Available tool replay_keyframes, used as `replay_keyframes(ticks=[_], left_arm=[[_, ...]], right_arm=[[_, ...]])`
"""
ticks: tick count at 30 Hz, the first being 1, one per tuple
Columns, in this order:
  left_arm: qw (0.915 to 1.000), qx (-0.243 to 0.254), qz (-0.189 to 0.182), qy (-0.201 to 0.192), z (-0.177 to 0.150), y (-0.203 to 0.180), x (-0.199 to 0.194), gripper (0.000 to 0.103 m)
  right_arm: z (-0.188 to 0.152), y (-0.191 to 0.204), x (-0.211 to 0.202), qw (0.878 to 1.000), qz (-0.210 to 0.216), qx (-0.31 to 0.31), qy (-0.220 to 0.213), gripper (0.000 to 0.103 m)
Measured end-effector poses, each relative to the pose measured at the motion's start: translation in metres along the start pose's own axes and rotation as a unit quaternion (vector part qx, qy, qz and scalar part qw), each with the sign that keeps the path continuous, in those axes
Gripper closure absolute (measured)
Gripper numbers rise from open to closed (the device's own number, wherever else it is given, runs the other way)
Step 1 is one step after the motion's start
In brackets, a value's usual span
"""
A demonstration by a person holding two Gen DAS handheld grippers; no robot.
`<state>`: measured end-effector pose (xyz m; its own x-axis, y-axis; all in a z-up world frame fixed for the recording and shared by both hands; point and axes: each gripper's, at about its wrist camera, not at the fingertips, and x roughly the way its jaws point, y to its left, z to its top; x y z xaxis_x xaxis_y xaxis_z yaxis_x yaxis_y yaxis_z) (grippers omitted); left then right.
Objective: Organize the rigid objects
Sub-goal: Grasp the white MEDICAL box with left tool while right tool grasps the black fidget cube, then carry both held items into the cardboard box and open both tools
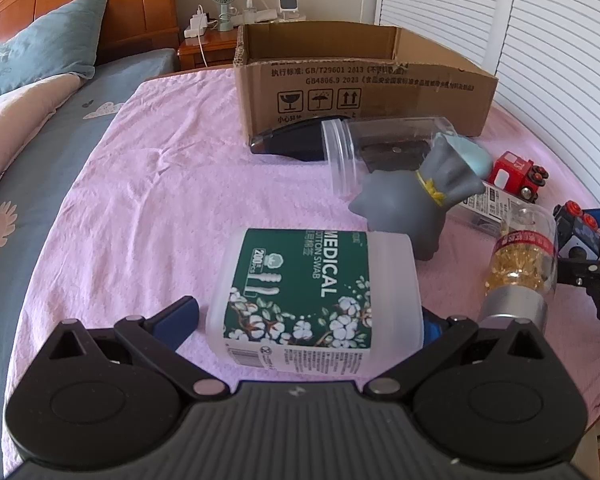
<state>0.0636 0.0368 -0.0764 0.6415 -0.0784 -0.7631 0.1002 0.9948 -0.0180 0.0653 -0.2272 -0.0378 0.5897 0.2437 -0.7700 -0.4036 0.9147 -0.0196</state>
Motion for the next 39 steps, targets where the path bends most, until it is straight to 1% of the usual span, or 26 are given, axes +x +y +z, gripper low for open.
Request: replay_keyframes(ticks=[4,9,11,13,14,16,17,18,20,23,30,34,39], left_arm=[[1.0000,0.000,-0.002,-0.001,0.003,-0.002,0.003,0.001],[1.0000,0.000,-0.003,-0.003,0.004,0.000,0.004,0.001],[1.0000,0.000,-0.003,-0.003,0.004,0.000,0.004,0.001],[1.0000,0.000,-0.004,-0.002,0.004,0.000,0.004,0.001],[1.0000,-0.001,-0.005,-0.001,0.005,0.000,0.004,0.001],[1.0000,0.001,-0.008,-0.003,0.006,0.000,0.003,0.003],[1.0000,0.002,-0.007,-0.005,0.007,0.000,0.003,0.003],[1.0000,0.003,-0.005,-0.008,0.007,-0.001,0.002,0.007],[0.9999,0.006,-0.010,-0.009,0.009,-0.001,0.002,0.013],[0.9998,0.012,-0.014,-0.009,0.011,-0.004,0.001,0.020],[0.9995,0.026,-0.018,-0.002,0.013,-0.004,0.001,0.020],[0.9992,0.031,-0.027,0.003,0.015,-0.002,0.002,0.020],[0.9985,0.041,-0.034,0.012,0.019,-0.002,0.004,0.020]], right_arm=[[-0.001,0.002,-0.002,1.000,0.012,-0.013,0.001,0.001],[-0.001,0.004,-0.010,0.999,0.022,-0.026,-0.002,0.020],[-0.002,0.003,-0.012,0.999,0.023,-0.029,-0.002,0.024],[-0.002,0.003,-0.014,0.999,0.020,-0.028,-0.003,0.031],[-0.002,0.002,-0.015,0.999,0.019,-0.027,-0.003,0.036],[-0.001,0.001,-0.016,1.000,0.014,-0.025,-0.003,0.041],[-0.002,0.000,-0.016,1.000,0.014,-0.024,-0.003,0.043],[-0.002,-0.001,-0.016,1.000,0.013,-0.023,-0.004,0.044],[-0.001,-0.001,-0.015,1.000,0.009,-0.021,-0.004,0.045],[-0.001,0.000,-0.015,1.000,0.001,-0.023,-0.002,0.047],[0.001,0.003,-0.017,1.000,-0.008,-0.027,0.006,0.047],[0.004,0.003,-0.017,0.999,-0.005,-0.031,0.023,0.047],[0.013,0.003,-0.014,0.998,-0.001,-0.019,0.061,0.047]])
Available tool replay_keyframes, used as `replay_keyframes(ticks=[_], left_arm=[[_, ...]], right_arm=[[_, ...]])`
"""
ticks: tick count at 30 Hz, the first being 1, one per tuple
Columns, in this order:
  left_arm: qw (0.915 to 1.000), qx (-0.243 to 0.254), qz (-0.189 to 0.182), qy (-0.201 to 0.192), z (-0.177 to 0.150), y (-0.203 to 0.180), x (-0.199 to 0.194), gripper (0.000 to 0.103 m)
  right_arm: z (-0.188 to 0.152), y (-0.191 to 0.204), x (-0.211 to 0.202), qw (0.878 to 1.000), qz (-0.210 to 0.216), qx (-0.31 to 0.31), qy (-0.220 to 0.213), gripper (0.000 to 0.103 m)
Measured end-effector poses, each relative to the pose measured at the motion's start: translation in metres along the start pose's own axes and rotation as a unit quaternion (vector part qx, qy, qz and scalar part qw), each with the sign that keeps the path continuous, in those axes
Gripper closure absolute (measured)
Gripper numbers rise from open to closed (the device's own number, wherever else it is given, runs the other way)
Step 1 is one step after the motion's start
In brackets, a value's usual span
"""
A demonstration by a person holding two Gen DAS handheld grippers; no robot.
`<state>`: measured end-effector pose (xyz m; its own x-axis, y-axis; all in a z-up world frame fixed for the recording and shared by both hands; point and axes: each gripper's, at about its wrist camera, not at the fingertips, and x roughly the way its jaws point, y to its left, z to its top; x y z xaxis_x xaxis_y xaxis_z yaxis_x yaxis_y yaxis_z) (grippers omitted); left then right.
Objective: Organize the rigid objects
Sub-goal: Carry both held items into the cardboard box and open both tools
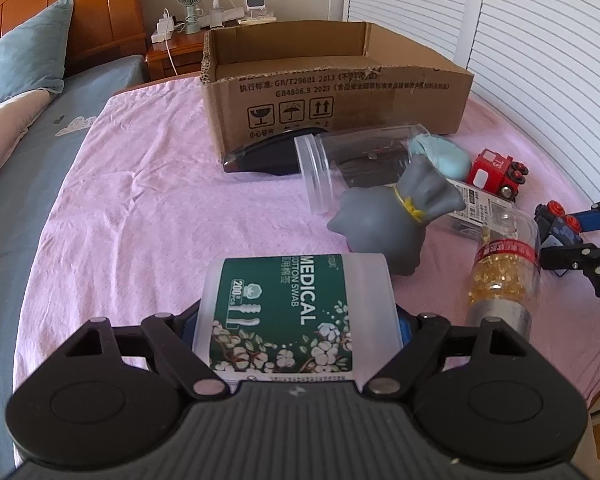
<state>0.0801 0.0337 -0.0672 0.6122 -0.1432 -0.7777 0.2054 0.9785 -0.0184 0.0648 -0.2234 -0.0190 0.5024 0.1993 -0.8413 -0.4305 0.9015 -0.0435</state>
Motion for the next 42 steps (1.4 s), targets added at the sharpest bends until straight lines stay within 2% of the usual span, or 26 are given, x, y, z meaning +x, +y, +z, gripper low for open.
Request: replay_keyframes(ticks=[4,8,17,22,27,31,36,42], left_arm=[[0.9999,0.008,-0.008,0.007,0.002,0.002,0.001,0.020],[0.9998,0.012,-0.014,0.009,0.004,0.003,0.001,0.020],[0.9987,0.036,-0.036,0.008,0.009,0.007,-0.011,0.020],[0.9978,0.043,-0.051,-0.002,0.023,0.012,-0.031,0.021],[0.9963,0.060,-0.049,-0.036,0.065,0.015,-0.046,0.021],[0.9944,0.069,-0.045,-0.067,0.114,0.012,-0.039,0.020],[0.9951,0.063,-0.039,-0.066,0.171,0.009,-0.001,0.020],[0.9980,0.033,-0.014,-0.052,0.212,0.016,0.057,0.020]], right_arm=[[0.007,0.002,0.003,1.000,-0.002,0.009,0.026,0.047],[0.009,0.007,0.004,0.999,-0.015,0.013,0.032,0.047],[0.010,0.012,-0.003,0.999,-0.021,0.023,0.036,0.048],[0.021,0.011,-0.020,0.999,-0.019,0.030,0.018,0.048],[0.052,0.009,-0.042,0.999,-0.020,0.029,-0.026,0.048],[0.090,0.013,-0.050,0.997,-0.022,0.016,-0.067,0.048],[0.137,0.015,-0.039,0.996,-0.015,0.012,-0.088,0.048],[0.176,0.002,-0.009,0.996,-0.011,0.017,-0.082,0.048]])
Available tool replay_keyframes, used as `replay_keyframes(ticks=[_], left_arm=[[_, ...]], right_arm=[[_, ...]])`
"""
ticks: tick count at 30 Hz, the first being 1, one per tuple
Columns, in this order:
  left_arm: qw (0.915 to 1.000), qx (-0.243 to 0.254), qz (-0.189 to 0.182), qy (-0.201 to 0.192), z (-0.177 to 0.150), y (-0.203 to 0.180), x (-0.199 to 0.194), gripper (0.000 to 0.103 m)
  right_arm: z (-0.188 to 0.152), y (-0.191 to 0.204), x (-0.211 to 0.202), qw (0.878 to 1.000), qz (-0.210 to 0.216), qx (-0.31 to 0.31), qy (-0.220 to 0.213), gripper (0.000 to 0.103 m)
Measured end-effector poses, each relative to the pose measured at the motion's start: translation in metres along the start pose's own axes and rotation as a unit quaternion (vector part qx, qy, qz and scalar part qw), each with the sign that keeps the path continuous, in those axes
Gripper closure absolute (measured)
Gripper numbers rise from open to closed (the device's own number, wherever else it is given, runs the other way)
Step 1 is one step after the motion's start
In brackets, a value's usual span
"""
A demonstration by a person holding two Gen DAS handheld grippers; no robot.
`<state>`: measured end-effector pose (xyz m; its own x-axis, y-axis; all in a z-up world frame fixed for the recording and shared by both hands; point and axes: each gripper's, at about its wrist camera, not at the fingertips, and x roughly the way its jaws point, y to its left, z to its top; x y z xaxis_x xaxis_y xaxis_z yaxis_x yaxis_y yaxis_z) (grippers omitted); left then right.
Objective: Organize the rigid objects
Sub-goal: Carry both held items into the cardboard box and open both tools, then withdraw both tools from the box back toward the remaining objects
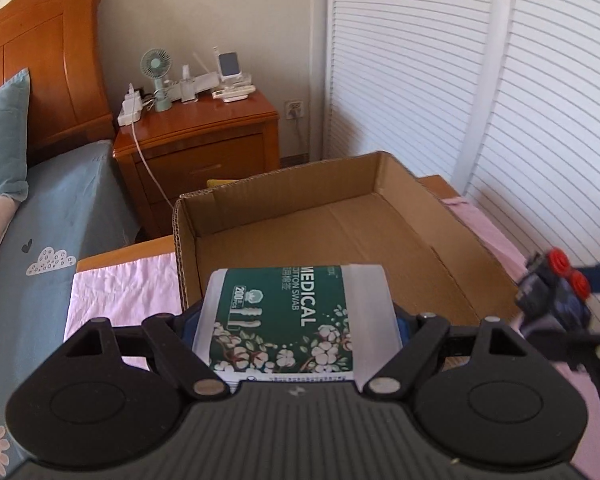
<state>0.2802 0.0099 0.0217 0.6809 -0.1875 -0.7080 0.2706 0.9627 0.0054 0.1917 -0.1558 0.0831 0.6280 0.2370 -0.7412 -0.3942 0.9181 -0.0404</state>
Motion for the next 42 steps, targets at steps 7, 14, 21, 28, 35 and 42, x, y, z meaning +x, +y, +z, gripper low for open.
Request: replay_keyframes(ticks=[7,14,21,28,35,42], left_arm=[[0.9985,-0.052,0.017,-0.002,0.014,0.020,0.027,0.014],[0.9997,-0.024,0.002,0.007,-0.014,0.026,-0.022,0.013],[0.9997,-0.003,0.014,-0.019,-0.050,0.022,-0.064,0.013],[0.9998,-0.008,0.005,-0.017,-0.069,0.023,-0.085,0.013],[0.9996,-0.004,-0.011,-0.027,-0.083,0.013,-0.105,0.013],[0.9995,0.002,-0.011,-0.029,-0.096,-0.002,-0.124,0.013]], right_arm=[[0.016,-0.007,0.025,1.000,0.004,0.002,0.010,0.048],[0.038,-0.014,0.051,1.000,0.007,0.014,0.016,0.048],[0.075,-0.018,0.099,0.999,0.002,0.023,0.033,0.048],[0.083,-0.010,0.117,0.999,0.000,0.009,0.032,0.044],[0.069,0.003,0.082,1.000,0.003,0.007,0.009,0.026],[0.045,0.011,0.035,0.999,0.000,0.033,-0.014,0.024]])
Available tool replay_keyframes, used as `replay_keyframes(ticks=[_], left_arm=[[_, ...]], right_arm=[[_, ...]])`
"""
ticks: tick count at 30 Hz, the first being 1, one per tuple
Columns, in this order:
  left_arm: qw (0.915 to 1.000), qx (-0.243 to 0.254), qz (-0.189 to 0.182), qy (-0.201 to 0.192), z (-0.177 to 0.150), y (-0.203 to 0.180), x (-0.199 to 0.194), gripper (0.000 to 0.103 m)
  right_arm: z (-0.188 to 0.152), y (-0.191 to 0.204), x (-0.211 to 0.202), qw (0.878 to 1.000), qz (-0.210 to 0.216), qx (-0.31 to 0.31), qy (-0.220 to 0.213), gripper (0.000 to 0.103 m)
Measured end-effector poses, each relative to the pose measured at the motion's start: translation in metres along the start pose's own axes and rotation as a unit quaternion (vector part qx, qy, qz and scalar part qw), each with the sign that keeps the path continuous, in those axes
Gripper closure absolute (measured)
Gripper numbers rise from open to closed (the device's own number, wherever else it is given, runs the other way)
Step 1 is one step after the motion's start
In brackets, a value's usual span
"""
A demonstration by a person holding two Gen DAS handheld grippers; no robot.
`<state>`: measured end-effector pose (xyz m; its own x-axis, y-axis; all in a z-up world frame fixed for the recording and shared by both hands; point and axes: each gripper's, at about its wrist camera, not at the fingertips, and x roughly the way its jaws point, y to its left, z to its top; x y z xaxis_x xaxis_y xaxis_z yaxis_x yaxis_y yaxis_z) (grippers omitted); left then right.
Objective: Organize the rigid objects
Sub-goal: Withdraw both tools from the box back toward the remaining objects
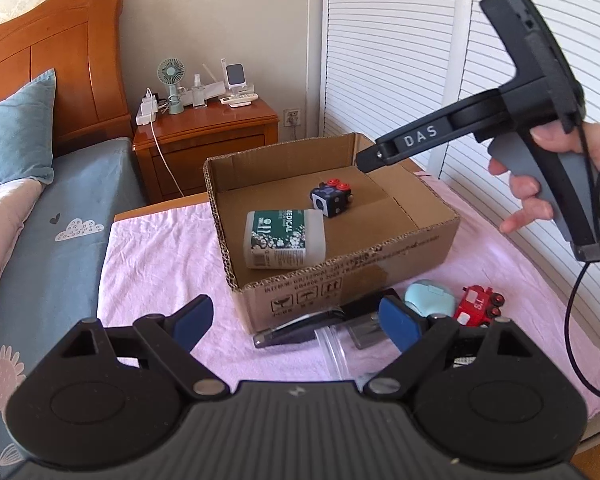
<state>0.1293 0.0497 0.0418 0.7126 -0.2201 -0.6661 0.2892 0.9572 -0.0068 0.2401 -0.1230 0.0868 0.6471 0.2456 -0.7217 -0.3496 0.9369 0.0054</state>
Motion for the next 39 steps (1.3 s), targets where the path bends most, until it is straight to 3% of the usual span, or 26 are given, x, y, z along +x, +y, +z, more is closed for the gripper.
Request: replay_keyframes(ticks=[13,21,29,39], left_arm=[[0.9998,0.013,-0.015,0.003,-0.036,-0.020,-0.024,0.013],[0.9995,0.004,-0.030,0.012,-0.061,-0.029,-0.023,0.007],[0.9991,-0.014,-0.018,0.035,-0.083,-0.025,-0.009,0.007],[0.9976,-0.046,-0.012,0.050,-0.096,-0.008,-0.008,0.007]], right_arm=[[-0.075,0.003,-0.062,1.000,-0.001,0.018,-0.007,0.023],[-0.134,0.002,-0.074,0.999,-0.011,0.041,0.008,0.005],[-0.178,0.023,-0.075,0.997,0.067,0.001,0.031,0.002],[-0.191,0.048,-0.053,0.990,0.113,-0.029,0.076,0.001]])
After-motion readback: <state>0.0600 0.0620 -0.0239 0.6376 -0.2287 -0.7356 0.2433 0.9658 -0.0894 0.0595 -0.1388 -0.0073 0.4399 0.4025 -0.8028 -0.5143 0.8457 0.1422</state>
